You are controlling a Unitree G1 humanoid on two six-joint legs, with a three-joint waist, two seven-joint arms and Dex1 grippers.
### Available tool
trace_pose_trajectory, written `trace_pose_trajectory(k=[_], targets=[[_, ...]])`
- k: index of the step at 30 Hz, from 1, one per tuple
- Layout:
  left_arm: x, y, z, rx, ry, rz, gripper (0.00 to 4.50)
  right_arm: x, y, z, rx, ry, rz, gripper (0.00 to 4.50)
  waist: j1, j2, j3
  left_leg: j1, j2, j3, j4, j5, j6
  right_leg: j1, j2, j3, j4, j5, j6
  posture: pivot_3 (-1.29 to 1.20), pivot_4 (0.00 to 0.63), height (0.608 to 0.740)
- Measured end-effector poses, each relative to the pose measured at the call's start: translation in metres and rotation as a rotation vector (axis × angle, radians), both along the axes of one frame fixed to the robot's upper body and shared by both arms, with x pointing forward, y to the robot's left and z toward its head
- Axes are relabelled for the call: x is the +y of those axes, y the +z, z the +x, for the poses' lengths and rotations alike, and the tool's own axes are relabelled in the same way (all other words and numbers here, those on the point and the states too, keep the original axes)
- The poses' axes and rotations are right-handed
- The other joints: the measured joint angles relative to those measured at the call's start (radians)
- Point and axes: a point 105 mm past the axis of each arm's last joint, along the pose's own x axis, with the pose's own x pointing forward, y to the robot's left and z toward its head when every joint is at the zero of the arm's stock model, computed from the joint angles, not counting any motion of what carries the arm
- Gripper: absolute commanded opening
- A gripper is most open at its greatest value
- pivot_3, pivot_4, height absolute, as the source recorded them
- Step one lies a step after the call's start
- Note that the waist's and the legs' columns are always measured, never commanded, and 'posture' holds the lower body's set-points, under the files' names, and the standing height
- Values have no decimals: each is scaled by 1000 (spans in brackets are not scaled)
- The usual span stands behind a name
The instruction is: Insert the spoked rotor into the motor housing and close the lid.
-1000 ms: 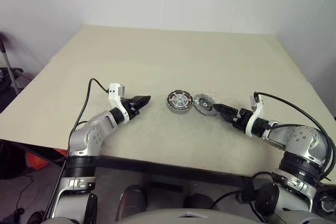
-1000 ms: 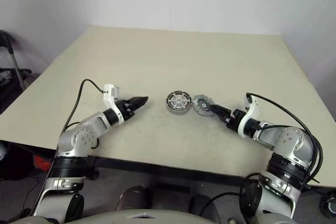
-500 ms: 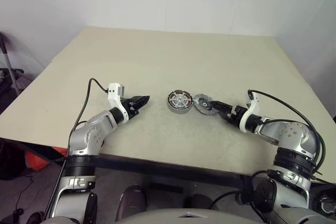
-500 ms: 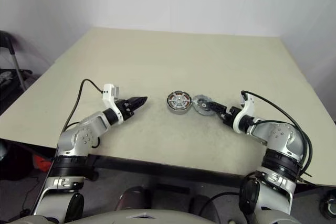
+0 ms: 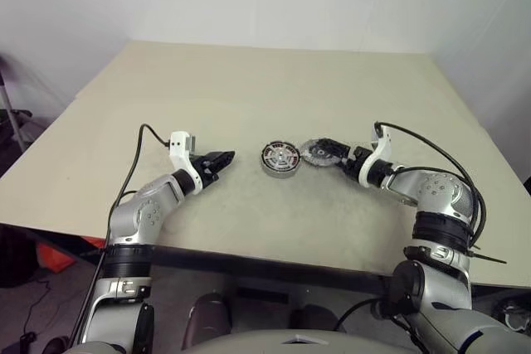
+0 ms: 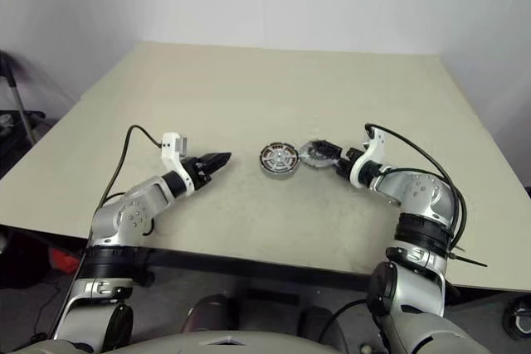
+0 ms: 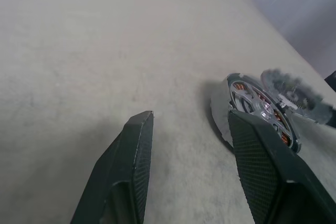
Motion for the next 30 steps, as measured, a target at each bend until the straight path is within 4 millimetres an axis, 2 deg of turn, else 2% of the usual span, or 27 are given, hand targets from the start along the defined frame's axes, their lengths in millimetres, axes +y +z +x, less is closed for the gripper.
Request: trace_pose_trajectory(k=[10,16,22,26,30], targets=[[0,-5,-1,14,10,10,2408,36,44,4,-157,87,40,4483,-1,0,0,1,0,0,0,0,0,0,0,0,0,0,0,0,0,740],[1,-4,4,13,19,11,2408,69,38,3,-162,179,-1,4483,-1,0,0,0,0,0,0,0,0,0,0,0,0,0,0,0,0,740],[7,-3,5,10,40,15,2408,74,18,1,-146,183,-71,4483,1,0,0,-1,0,0,0,0,0,0,0,0,-1,0,0,0,0,740],[9,-5,5,14,47,17,2408,73,20,6,-231,174,-181,4483,0,0,0,-1,0,0,0,0,0,0,0,0,0,0,1,0,0,740],[8,-6,5,17,49,14,2408,74,22,20,-355,135,-352,4483,-3,0,0,-1,0,0,0,0,0,0,0,0,0,0,1,0,0,740]])
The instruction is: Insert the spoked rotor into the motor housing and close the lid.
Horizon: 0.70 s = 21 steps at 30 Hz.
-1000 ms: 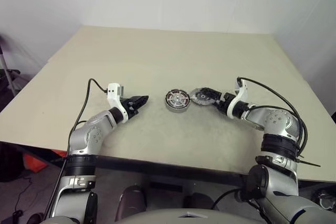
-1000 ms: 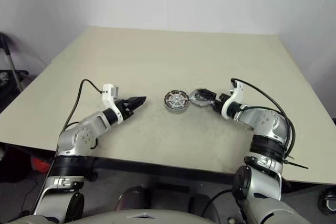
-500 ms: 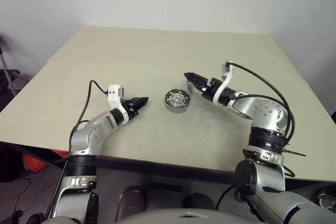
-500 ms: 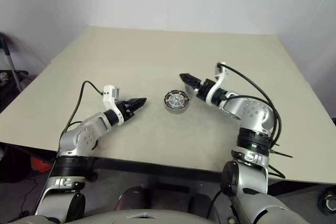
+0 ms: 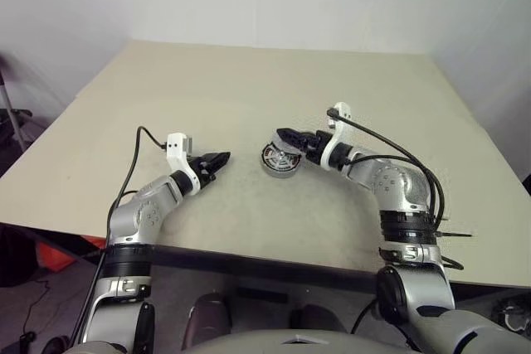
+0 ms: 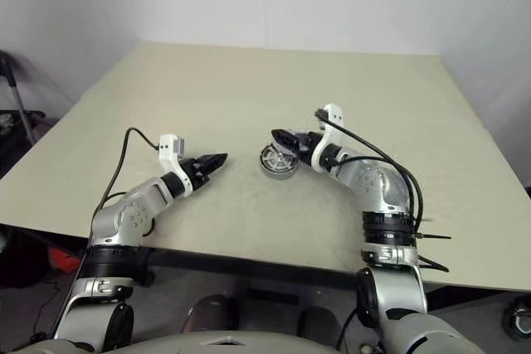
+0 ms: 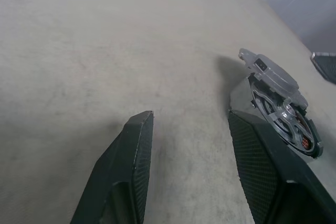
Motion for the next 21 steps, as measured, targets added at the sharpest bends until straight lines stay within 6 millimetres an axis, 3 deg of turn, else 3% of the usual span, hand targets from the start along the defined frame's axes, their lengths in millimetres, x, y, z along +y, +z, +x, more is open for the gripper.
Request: trace_pose_trajectory(k=[10,14,21], targets=[[-3,0,1,4,13,-19,2408,-1,-27,29,-98,-46,-230,4483,-6,0,0,-3,0,0,1,-1,1,-2,0,0,0,0,0,0,0,740],[0,1,2,2,30,-26,2408,1,-25,32,-133,-32,-249,4483,-6,0,0,-3,0,0,3,-2,3,-2,0,0,1,0,-1,0,0,740],[5,2,2,2,49,-28,2408,4,-39,29,-116,6,-284,4483,-7,0,0,-3,0,0,4,-2,4,-2,0,0,1,0,-1,0,0,740]])
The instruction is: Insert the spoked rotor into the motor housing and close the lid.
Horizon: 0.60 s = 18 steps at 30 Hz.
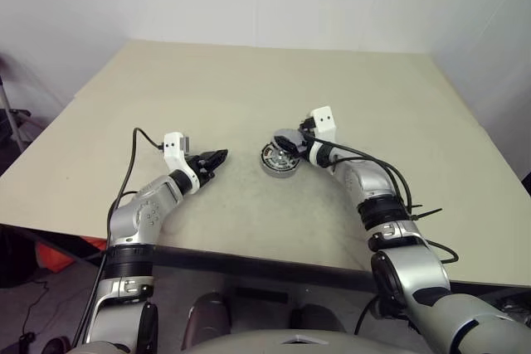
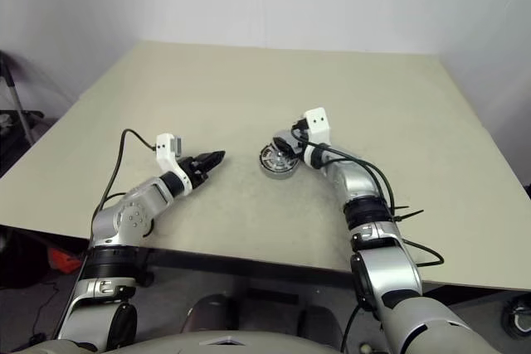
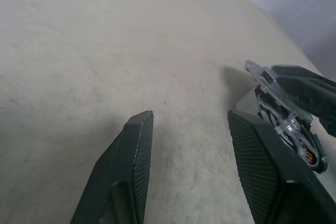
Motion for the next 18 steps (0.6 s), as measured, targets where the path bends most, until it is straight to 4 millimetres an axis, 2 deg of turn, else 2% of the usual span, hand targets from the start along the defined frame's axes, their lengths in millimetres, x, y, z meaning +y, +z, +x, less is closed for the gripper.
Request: trace_pose_trajectory(k=[5,11,18], targets=[[1,0,0,0,4,2,2408,2,-3,-1,-2,4,-9,4483,0,0,0,0,0,0,0,0,0,0,0,0,0,0,0,0,0,740],[2,0,0,1,5,6,2408,-2,-5,1,-24,-6,-55,3108,0,0,0,1,0,0,1,0,0,0,0,0,1,0,0,0,0,740],[2,0,0,1,8,8,2408,-4,-4,1,-28,0,-56,3110,0,0,0,1,0,0,1,0,0,1,0,0,1,0,0,0,0,740]])
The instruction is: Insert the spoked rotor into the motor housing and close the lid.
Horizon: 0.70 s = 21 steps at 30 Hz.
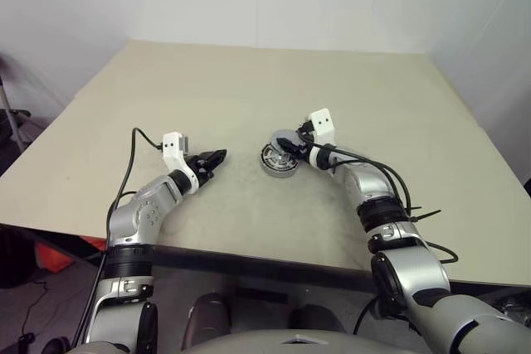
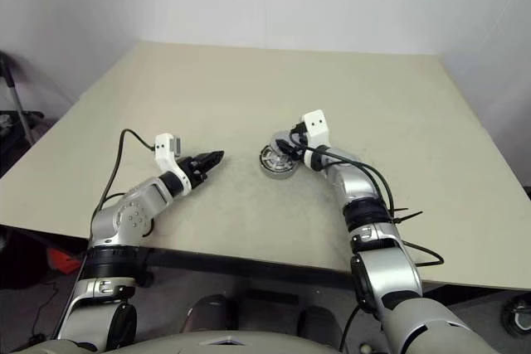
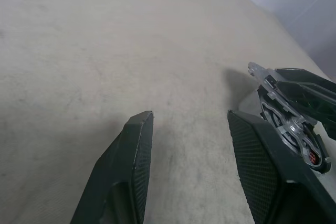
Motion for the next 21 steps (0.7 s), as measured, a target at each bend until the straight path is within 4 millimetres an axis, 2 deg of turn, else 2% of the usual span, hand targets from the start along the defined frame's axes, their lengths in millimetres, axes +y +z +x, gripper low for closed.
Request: trace_pose_trajectory(k=[6,17,21], targets=[[0,0,0,2,4,2,2408,1,5,-9,-17,53,58,3110,0,0,0,-1,0,0,0,-1,1,-1,0,0,0,0,0,0,0,740],[1,-1,0,5,6,3,2408,-3,-1,-20,-76,122,-32,3110,3,0,0,-1,0,0,1,-1,1,-1,0,0,0,0,0,0,0,740],[1,-1,0,6,6,4,2408,-2,0,-27,-103,167,-15,3110,2,0,0,-2,0,0,1,-1,2,-1,0,0,0,0,0,0,0,740]])
